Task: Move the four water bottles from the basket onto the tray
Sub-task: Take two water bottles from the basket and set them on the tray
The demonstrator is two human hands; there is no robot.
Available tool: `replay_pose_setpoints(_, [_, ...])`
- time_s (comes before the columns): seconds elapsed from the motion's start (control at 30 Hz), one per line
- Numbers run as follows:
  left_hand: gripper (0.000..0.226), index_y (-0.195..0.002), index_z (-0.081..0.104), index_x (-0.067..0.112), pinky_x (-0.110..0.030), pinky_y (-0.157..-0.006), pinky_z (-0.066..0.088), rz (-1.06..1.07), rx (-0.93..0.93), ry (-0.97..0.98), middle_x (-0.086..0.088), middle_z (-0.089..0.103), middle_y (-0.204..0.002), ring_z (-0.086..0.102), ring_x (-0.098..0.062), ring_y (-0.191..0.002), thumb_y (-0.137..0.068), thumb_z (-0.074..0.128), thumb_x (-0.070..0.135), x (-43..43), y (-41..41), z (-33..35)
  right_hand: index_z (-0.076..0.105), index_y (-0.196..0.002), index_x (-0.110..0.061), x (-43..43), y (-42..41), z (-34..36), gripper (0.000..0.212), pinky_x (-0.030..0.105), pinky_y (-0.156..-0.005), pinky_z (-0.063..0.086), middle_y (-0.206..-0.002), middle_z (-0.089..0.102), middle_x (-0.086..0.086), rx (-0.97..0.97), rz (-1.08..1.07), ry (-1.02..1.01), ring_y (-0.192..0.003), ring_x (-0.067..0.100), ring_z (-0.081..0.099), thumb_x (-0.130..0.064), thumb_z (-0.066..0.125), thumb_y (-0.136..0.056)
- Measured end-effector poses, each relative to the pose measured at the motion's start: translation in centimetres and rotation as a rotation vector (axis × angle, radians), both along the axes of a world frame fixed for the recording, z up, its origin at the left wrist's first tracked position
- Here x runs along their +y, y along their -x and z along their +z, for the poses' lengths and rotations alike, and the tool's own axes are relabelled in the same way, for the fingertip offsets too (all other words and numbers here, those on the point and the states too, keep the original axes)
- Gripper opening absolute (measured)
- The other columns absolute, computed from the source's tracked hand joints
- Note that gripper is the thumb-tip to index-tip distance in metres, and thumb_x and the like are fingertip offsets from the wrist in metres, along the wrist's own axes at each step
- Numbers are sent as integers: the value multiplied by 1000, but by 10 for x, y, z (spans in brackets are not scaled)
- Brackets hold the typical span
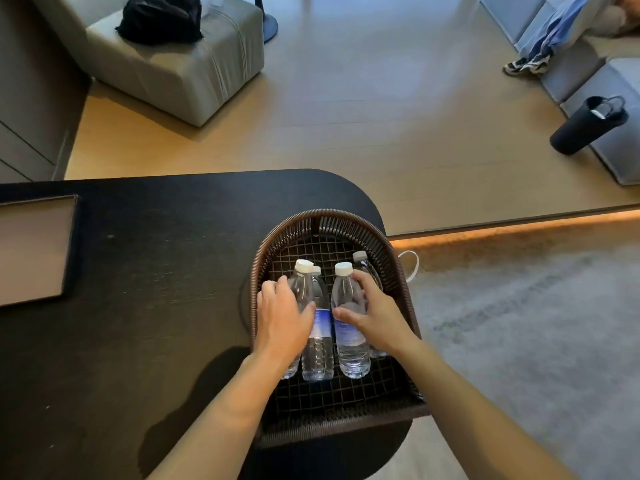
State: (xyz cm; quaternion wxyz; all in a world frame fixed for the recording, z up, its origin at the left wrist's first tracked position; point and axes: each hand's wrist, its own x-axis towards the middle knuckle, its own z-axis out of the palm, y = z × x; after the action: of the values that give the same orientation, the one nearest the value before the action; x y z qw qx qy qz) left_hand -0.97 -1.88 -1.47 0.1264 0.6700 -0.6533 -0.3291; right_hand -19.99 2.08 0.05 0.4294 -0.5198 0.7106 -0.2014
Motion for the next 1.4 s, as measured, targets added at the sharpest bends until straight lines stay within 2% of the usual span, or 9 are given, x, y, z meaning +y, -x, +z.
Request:
replay_pose_setpoints(0.2, [59,-138,50,23,-27,-81,45,-39,133,101,11,52,-120,51,-5,-106,-88,78,38,48,-39,24,57,-138,-21,57,-15,13,71,34,-97,57,-120,71,-7,6,-125,153,-108,5,67,-29,91,-76])
replay_pose_setpoints(0.33, [64,-137,56,23,-22,-85,49,-94,261,179,14,62,-123,60,-6,-112,-82,83,38,74,-56,35,59,-136,-22,87,-32,21,68,34,-95,60,-122,72,-5,59,-183,285,-111,7,68,-31,91,-76])
replay_pose_setpoints(0.5, [70,-142,56,14,-12,-91,48,-130,348,333,0,68,-132,59,-5,-118,-80,84,34,101,-76,59,57,-140,-18,116,-62,51,71,36,-99,59,-133,69,2,111,-212,472,-122,15,66,-29,89,-78])
replay_pose_setpoints(0.67, [66,-140,57,20,-5,-88,49,-90,482,408,14,62,-129,60,-3,-116,-81,81,36,124,-105,102,55,-141,-19,136,-102,85,71,27,-99,57,-137,67,3,89,-208,602,-125,14,63,-31,88,-79])
replay_pose_setpoints(0.8, [68,-139,56,25,-9,-86,47,-28,460,437,15,63,-125,60,-3,-113,-79,86,33,137,-143,127,56,-139,-15,143,-142,106,68,11,-96,48,-132,65,-4,88,-161,648,-121,2,58,-25,88,-80])
replay_pose_setpoints(0.9, [66,-137,58,24,-13,-89,49,-11,408,501,19,61,-120,61,-1,-111,-78,87,33,144,-178,136,53,-132,-33,139,-173,118,63,5,-91,45,-120,58,-25,-29,-125,589,-110,-13,56,-24,88,-81])
replay_pose_setpoints(1.13, [62,-132,60,26,-25,-93,54,174,327,476,13,66,-122,61,-3,-111,-77,89,29,148,-261,134,55,-136,-25,110,-251,120,66,11,-88,46,-128,65,-9,-76,-18,527,-115,7,60,-25,89,-80])
replay_pose_setpoints(1.27, [63,-132,59,25,-34,-95,57,256,272,441,5,68,-125,64,-11,-116,-76,90,26,141,-312,130,56,-134,-23,85,-293,114,64,34,-97,57,-129,69,-2,-46,43,509,-114,14,66,-33,88,-80])
replay_pose_setpoints(1.4, [67,-134,58,24,-43,-96,59,336,208,375,1,70,-127,66,-17,-118,-75,90,29,118,-365,121,55,-133,-23,55,-346,106,63,39,-97,58,-129,70,1,-35,73,477,-113,19,67,-33,88,-81])
